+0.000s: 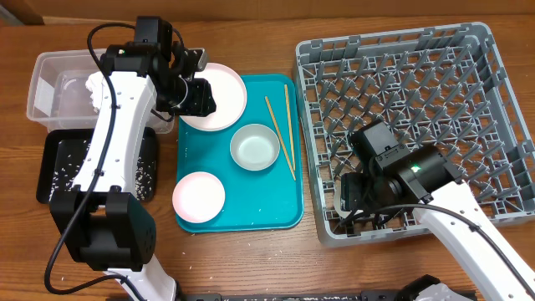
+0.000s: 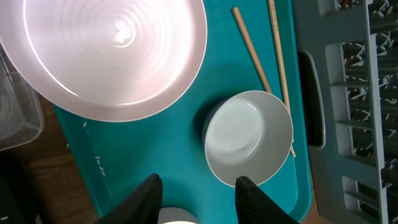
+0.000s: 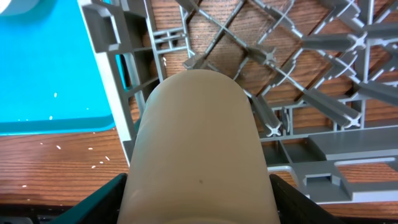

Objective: Sort waste into correct bins and load items into the dishwasher
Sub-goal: 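Place the white cup upside down in the dish rack with right gripper, then grasp the white bowl on the teal tray with the right gripper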

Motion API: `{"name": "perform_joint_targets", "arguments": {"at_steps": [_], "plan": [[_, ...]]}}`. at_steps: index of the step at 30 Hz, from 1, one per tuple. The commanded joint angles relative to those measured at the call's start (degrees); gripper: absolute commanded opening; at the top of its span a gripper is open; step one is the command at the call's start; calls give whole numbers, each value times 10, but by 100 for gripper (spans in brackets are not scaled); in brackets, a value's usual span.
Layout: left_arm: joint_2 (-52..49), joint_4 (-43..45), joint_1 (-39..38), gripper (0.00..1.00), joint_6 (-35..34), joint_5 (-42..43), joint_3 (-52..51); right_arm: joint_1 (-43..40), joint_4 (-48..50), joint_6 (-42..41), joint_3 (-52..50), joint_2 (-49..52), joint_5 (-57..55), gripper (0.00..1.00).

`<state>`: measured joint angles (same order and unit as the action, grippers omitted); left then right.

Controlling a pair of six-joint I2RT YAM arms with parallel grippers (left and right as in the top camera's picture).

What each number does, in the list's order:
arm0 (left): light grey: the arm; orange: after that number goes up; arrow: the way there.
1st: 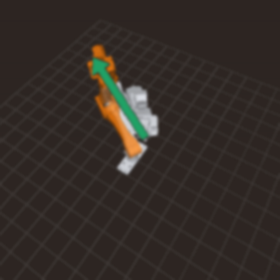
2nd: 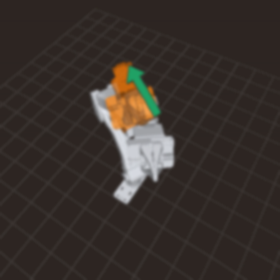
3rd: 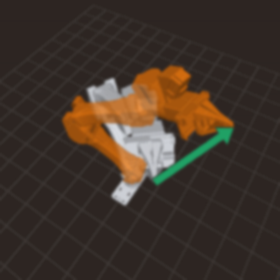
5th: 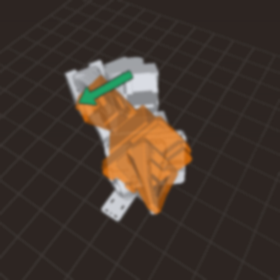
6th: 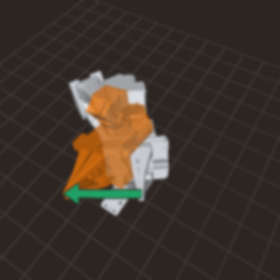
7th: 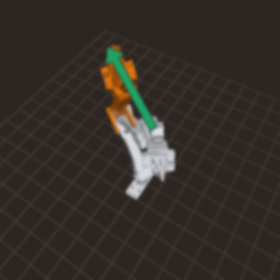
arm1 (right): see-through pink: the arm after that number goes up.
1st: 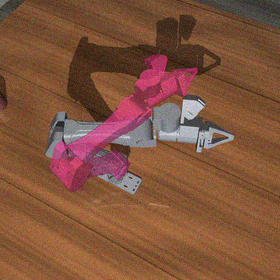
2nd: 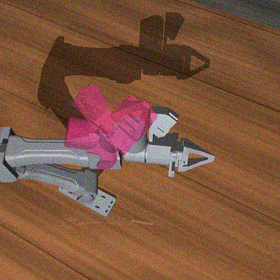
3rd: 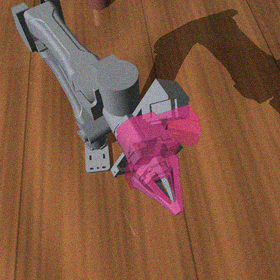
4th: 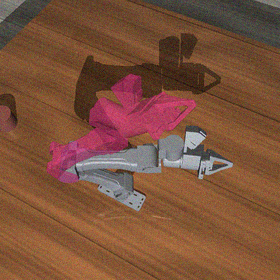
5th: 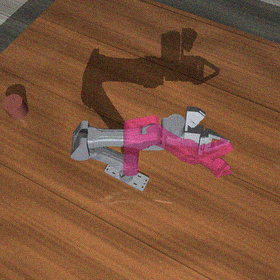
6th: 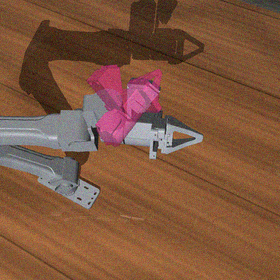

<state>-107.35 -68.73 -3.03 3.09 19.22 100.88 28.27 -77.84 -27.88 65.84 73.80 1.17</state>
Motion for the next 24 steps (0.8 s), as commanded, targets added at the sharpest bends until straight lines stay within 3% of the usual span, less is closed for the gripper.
{"name": "perform_joint_targets", "arguments": {"at_steps": [1, 9, 16, 20, 24], "plan": [[9, -2, -4, 41, -5, -3, 8, 4, 10, -14, -24, 15, 0, 65], [9, -2, -4, 46, -5, -4, 8, 4, 39, -13, -24, 27, 6, 88], [10, -3, -1, 47, -20, -1, 24, 4, 102, 0, 52, 27, 29, 86], [11, -45, 8, 48, -20, -4, 104, 17, 233, 3, 88, 30, 52, 79], [11, -106, 24, 77, -20, -68, 216, 54, 346, -42, 88, 107, 52, 77]]}}
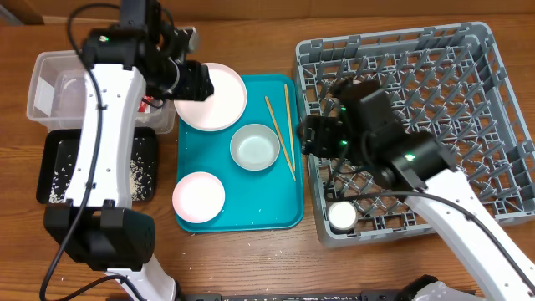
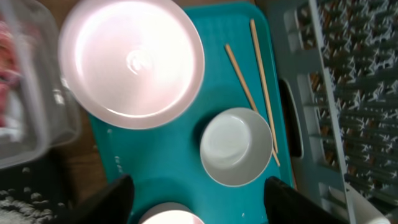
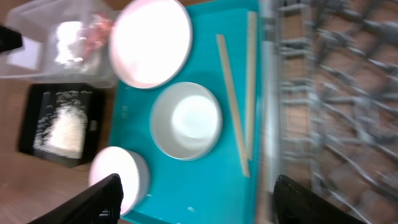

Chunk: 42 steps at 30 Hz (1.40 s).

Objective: Sort waste into correct bins and load items into the dishwasher
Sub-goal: 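Grasp the white bowl on the teal tray with the right gripper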

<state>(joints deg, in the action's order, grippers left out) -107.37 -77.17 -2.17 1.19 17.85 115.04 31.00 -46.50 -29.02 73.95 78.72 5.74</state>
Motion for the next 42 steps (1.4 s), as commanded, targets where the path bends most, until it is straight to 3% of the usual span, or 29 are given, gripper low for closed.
{"name": "perform_joint_targets", "arguments": {"at_steps": [1, 5, 20, 24, 27, 33, 35, 38, 42], "plan": [[12, -35, 19, 80, -1, -76, 97, 38, 54, -46, 7, 85, 5, 76], [13, -61, 36, 100, -1, -111, 139, 65, 91, -138, 8, 198, -23, 71], [8, -51, 40, 100, -1, -108, 134, 65, 105, -240, 18, 327, -11, 37], [8, -51, 40, 100, -1, -108, 134, 65, 105, -240, 19, 332, -11, 12], [8, -51, 40, 100, -1, -108, 134, 65, 103, -240, 23, 332, -11, 4], [8, -51, 40, 100, -1, -108, 134, 65, 59, -195, 72, 324, -7, 4], [8, -51, 40, 100, -1, -108, 134, 65, 9, -150, 134, 297, -42, 4], [8, -51, 40, 100, -1, -108, 134, 65, -87, -107, 237, 260, -196, 4], [8, -51, 40, 100, -1, -108, 134, 65, -156, -96, 297, 242, -492, 4]]}}
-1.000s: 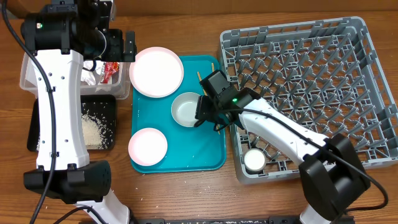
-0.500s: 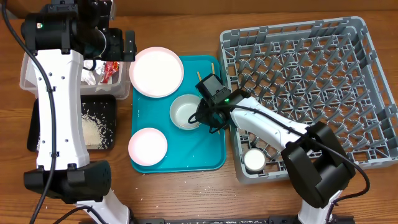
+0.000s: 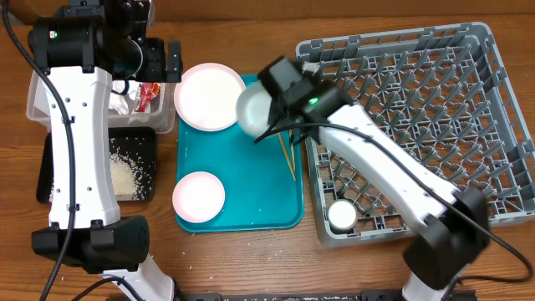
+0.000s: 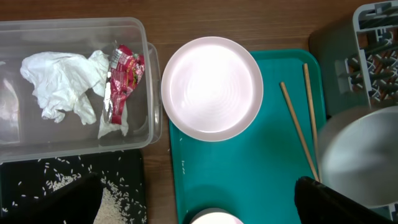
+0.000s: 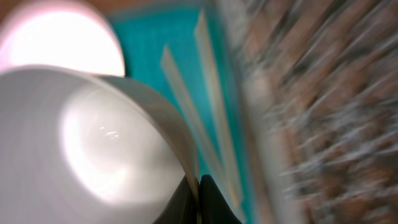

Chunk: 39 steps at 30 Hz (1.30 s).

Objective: Sort waste into correct bins and load items into the dishwasher
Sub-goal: 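Grasp the white bowl on the teal tray with the right gripper, then place the white bowl in the back of the dish rack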

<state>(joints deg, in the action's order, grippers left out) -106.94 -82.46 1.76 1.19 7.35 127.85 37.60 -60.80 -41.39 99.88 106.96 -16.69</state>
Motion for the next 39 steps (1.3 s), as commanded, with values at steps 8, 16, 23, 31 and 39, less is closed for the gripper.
{"name": "perform_joint_targets", "arguments": {"at_steps": [8, 16, 23, 31, 39], "plan": [[3, 2, -2, 100, -1, -3, 5, -51, 85, 175, 24, 6, -517, 4], [3, 2, 2, 100, -1, -3, 5, -80, 289, 429, 24, 99, -566, 4], [3, 2, 0, 100, -1, -3, 5, -81, 377, 524, 24, 165, -566, 4], [3, 2, 0, 100, -1, -3, 5, -96, 380, 523, 24, 217, -563, 4], [3, 2, 1, 100, -1, -3, 5, -75, 378, 523, 24, 217, -563, 4]]}}
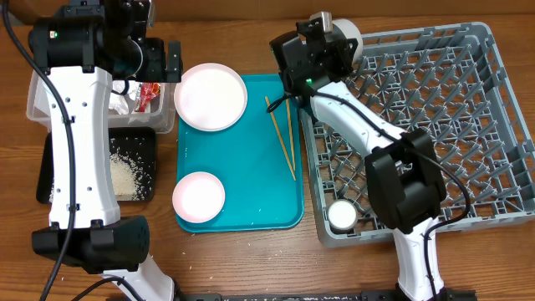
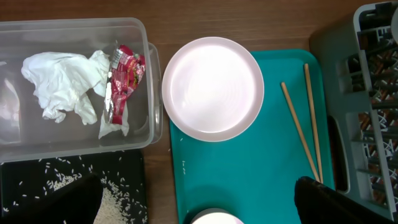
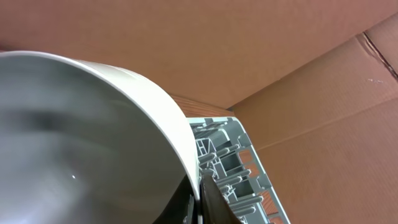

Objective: Sort waste into correct bins and load items into the dishwasher
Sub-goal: 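Place the white bowl in the back of the dish rack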

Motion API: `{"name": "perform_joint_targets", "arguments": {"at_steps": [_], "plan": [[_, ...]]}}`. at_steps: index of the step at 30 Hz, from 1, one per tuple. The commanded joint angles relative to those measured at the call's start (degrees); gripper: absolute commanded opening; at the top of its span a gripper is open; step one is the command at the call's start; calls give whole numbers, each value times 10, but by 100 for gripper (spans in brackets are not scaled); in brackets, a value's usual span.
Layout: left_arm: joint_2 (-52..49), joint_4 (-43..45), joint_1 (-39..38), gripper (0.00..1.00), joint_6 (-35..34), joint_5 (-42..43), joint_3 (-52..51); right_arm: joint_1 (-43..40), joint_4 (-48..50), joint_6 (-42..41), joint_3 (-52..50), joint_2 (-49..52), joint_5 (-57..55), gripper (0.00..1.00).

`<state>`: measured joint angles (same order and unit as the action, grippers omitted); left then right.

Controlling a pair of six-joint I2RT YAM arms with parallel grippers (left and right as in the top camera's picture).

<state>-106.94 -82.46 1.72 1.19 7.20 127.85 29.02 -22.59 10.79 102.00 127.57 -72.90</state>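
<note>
My right gripper [image 1: 322, 48] is shut on the rim of a white bowl [image 1: 344, 33], held tilted above the far left corner of the grey dish rack [image 1: 468, 125]. In the right wrist view the bowl [image 3: 81, 137] fills the left, with both fingers [image 3: 208, 202] pinching its rim. A teal tray [image 1: 242, 176] holds a pink plate [image 1: 211, 96], a small pink bowl [image 1: 198, 196] and two chopsticks [image 1: 280, 138]. A beige cup [image 1: 341, 216] stands in the rack's near left corner. My left gripper [image 2: 196, 211] hangs open, high over the plate [image 2: 212, 87] and bins.
A clear bin [image 2: 37, 124] at the far left holds crumpled white paper [image 2: 59, 84] and a red wrapper [image 2: 121, 78]. In front of it a black bin [image 1: 125, 171] holds loose rice. Cardboard walls [image 3: 323, 99] stand behind the rack.
My right gripper had the white bowl above the tray's far right part; now it holds it tilted over the rack's far left corner. The left arm has not moved.
My right gripper held the beige cup low at the rack's near left corner, with the left gripper low over the tray. Then the cup stood in the rack and the right gripper was open near the tray. Later it gripped the white bowl, now over the rack.
</note>
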Motion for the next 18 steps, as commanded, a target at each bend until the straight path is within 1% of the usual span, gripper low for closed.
{"name": "perform_joint_targets", "arguments": {"at_steps": [1, 5, 6, 7, 8, 10, 12, 15, 16, 18], "plan": [[3, 2, 1, 100, -1, -2, 5, 16, -6, 2, 3, 10, -1, 4], [3, 2, 1, 100, -1, -2, 5, 36, -7, 2, 3, 10, -8, 4], [3, 2, 1, 100, -1, -2, 5, 42, -7, 2, 3, 10, -7, 6], [3, 2, 1, 100, -1, -2, 5, 45, -7, 2, 3, 10, -7, 11], [3, 2, 1, 100, -1, -2, 5, 50, -7, 1, 3, 10, -7, 22], [3, 2, 1, 100, -1, -2, 5, 58, -7, -1, 3, 10, -3, 39], [3, 2, 1, 100, -1, -2, 5, 68, -6, -1, 3, 10, -3, 51], [3, 2, 1, 100, -1, -2, 5, 79, -6, -2, 3, 10, -3, 64], [3, 2, 1, 100, -1, -2, 5, 81, -6, -6, 3, 10, -3, 67], [3, 2, 1, 100, -1, -2, 5, 85, -7, -18, 3, 7, 1, 68]]}}
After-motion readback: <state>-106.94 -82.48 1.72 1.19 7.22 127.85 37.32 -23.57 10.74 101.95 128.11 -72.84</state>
